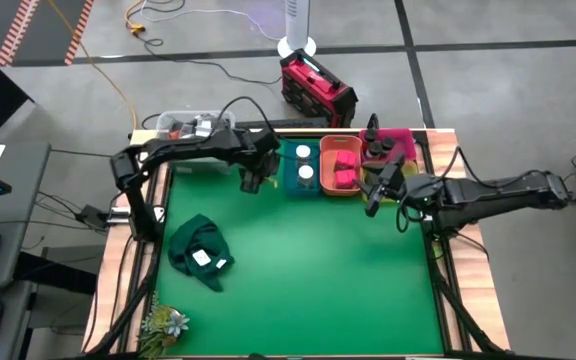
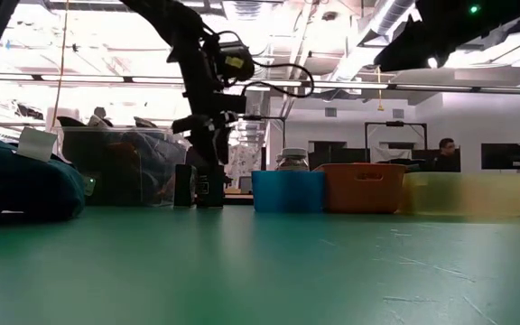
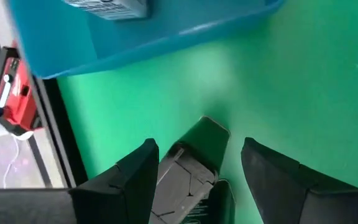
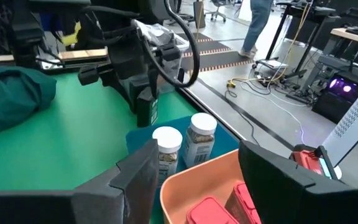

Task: Sort spices by type
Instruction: Put the black seasoning can into the yellow bin

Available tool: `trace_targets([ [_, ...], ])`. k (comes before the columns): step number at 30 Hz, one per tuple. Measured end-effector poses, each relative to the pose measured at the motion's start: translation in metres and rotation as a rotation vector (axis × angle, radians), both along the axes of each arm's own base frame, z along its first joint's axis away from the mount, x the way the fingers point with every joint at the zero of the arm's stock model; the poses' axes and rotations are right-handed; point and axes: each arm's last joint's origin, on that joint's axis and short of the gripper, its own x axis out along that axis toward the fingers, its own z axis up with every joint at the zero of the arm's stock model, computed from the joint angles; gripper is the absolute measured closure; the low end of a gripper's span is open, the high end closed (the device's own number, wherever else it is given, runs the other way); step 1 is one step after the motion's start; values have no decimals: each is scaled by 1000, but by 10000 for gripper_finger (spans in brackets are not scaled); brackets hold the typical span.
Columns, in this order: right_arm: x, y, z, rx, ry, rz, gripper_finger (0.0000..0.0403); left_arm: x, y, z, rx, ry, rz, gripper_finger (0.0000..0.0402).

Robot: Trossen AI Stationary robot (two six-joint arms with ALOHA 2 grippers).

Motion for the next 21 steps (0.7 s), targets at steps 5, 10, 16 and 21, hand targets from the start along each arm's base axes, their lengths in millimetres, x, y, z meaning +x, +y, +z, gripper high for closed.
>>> trace_targets([
  [5,3,0,-2,1,10,1,154,-1,4,-8,11,60,-73,185],
  [10,4,0,-2,2,11,0,154,-4,8,-10,25,82,-105,185],
  [16,4,0,-3,1,13,1,154,-9,11,-11,36,137,-166,185],
  [21,4,0,-3,1,14,1,154,-9,11,-12,73,179,-292,185],
])
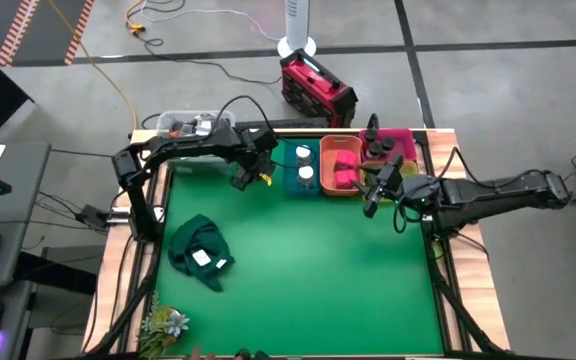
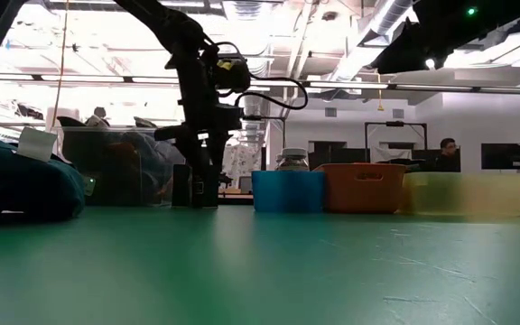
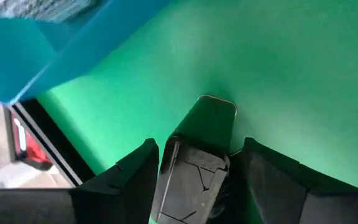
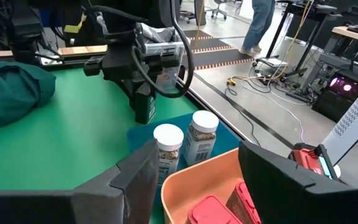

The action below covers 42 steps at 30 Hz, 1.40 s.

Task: Sort spices by type
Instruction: Put the black seasoning can into the yellow bin

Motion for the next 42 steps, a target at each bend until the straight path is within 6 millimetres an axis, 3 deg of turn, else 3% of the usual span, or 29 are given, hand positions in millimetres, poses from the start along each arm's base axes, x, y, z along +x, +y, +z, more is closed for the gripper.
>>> trace_targets([
  [11,0,0,0,-2,2,0,154,-9,13,-1,4,39,-23,185],
  [16,0,0,0,-2,2,0,154,-14,11,-12,12,84,-70,189],
  [21,0,0,0,-2,2,0,154,-16,7,-26,24,89,-79,236],
  [26,0,0,0,-2,2,0,154,-13,1,-26,22,73,-38,286],
  [37,-1,1,-3,17,34,36,154,5,-19,6,-21,28,84,262],
  [42,-1,3,-7,50,68,98,154,8,-37,25,-210,7,230,273],
])
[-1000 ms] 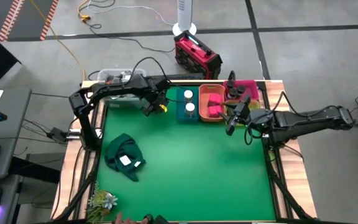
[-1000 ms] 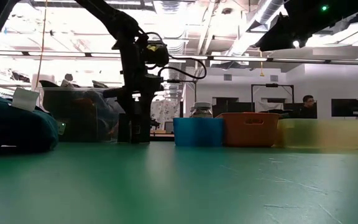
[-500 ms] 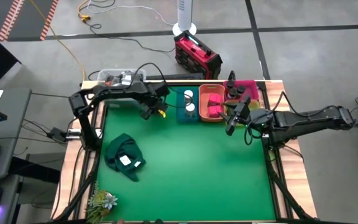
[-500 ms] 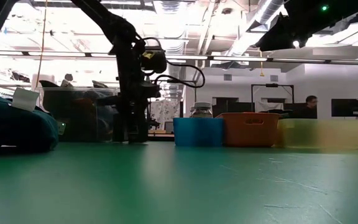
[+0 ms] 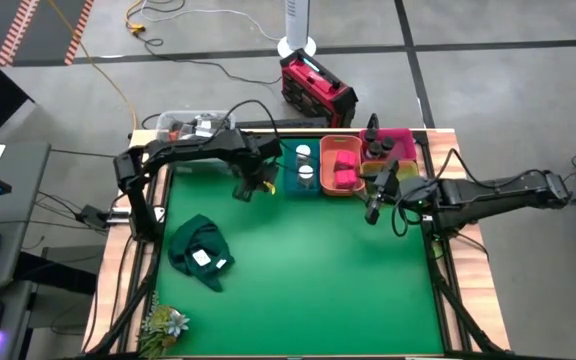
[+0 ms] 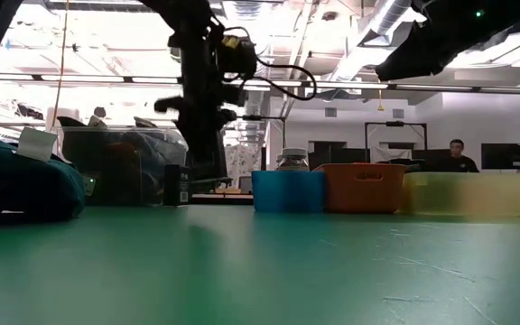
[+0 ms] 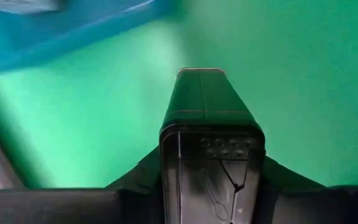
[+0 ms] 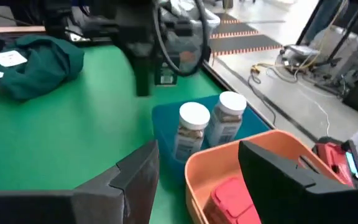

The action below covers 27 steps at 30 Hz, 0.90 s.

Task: Sort spices by type
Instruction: Put the black seasoning can into the yellow bin

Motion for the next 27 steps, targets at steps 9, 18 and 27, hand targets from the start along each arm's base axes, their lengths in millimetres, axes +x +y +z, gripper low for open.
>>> trace_targets([
  [9,2,5,-4,153,-2,153,154,18,-62,-5,-324,-77,126,273],
  [18,9,43,-42,321,190,195,154,52,-130,-5,-313,-349,113,272],
  [27,0,95,-50,266,131,226,154,71,-159,-29,-352,-382,142,271],
])
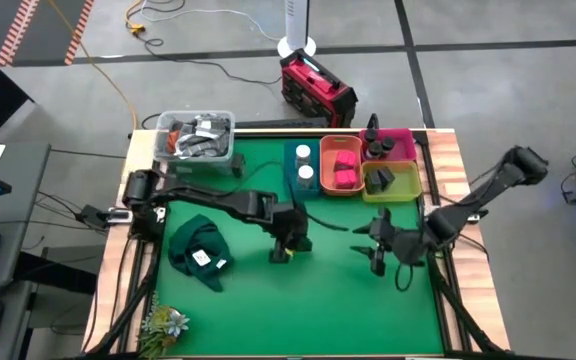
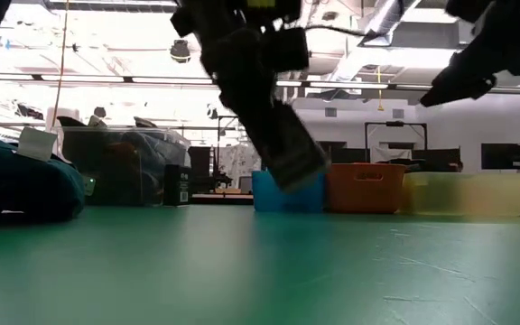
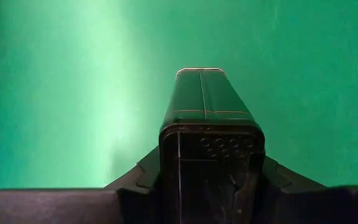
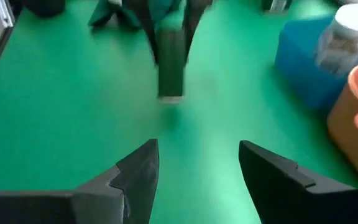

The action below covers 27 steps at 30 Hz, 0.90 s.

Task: Sort spices by type
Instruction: Put the black seasoning can into the yellow bin

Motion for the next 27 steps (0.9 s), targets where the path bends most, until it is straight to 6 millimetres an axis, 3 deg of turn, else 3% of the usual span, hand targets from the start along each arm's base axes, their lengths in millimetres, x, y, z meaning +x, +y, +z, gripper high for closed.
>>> trace_targets([
  [4,-5,16,-4,-64,-41,-8,154,11,-8,-25,-17,39,0,266],
  [10,-5,24,-8,-44,-47,-19,154,29,-11,-34,-18,89,-6,242],
  [22,10,36,-28,-62,-28,-31,154,39,-11,-9,24,73,-66,156],
  [27,19,40,-37,-82,-37,-47,154,35,-11,6,32,100,-81,144],
])
